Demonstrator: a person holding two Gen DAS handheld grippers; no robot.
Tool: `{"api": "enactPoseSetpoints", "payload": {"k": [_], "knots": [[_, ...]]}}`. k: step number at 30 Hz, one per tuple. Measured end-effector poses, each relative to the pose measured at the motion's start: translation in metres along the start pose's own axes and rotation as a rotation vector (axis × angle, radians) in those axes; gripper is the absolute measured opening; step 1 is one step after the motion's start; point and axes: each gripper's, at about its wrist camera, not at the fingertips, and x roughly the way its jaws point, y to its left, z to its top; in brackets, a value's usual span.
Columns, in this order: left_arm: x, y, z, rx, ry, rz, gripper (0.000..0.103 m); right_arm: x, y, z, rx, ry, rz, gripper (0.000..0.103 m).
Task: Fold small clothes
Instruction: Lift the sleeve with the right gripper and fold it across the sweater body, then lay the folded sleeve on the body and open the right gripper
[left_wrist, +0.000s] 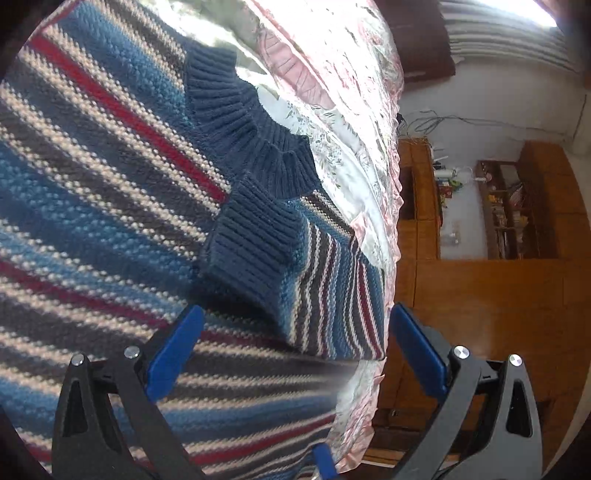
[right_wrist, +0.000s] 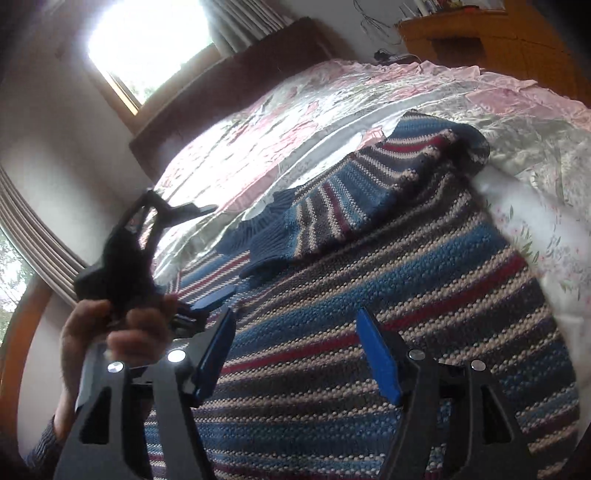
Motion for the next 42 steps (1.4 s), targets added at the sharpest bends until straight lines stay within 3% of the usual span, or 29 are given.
{"api": "enactPoseSetpoints", "payload": {"k": [3,5,6,7,9,12,13,29,34,42], "knots": [[0.014,0.001,0.004,-0.036,-0.038,0.061,0.097,0.001,-0.002,-0.009,-0.017,-0.018,0.022,0.069],[0.018,0.001,0.006,-0.050,-0.053,0.073,0.088,0.007,-0.009,-0.016,0.023,0.011,0.045,0.069],[0.020,0.001,0.007,-0.051,-0.056,0.083,0.074,0.011,-0.012,-0.017,0.040,0.029,0.058,0.069],[0.024,-0.001,0.009,-0.050,-0.050,0.099,0.067,0.012,-0.012,-0.019,0.049,0.034,0.069,0.069],[0.030,-0.002,0.010,-0.055,-0.026,0.127,0.036,0.011,-0.010,-0.021,0.044,0.024,0.080,0.069],[0.034,-0.010,0.011,-0.040,-0.021,0.167,0.010,0.010,-0.005,-0.020,0.034,0.022,0.107,0.069],[0.033,-0.015,0.010,-0.018,-0.027,0.183,0.007,0.010,-0.005,-0.021,0.030,0.022,0.106,0.069],[-0.023,-0.143,0.041,0.339,-0.064,0.178,0.007,0.028,0.001,-0.029,0.018,0.052,0.101,0.069],[-0.054,-0.133,0.056,0.350,-0.080,0.183,0.007,0.032,0.005,-0.031,0.005,0.058,0.095,0.069],[-0.067,-0.070,0.066,0.285,-0.064,0.197,0.007,0.039,0.009,-0.033,-0.002,0.061,0.089,0.069]]}}
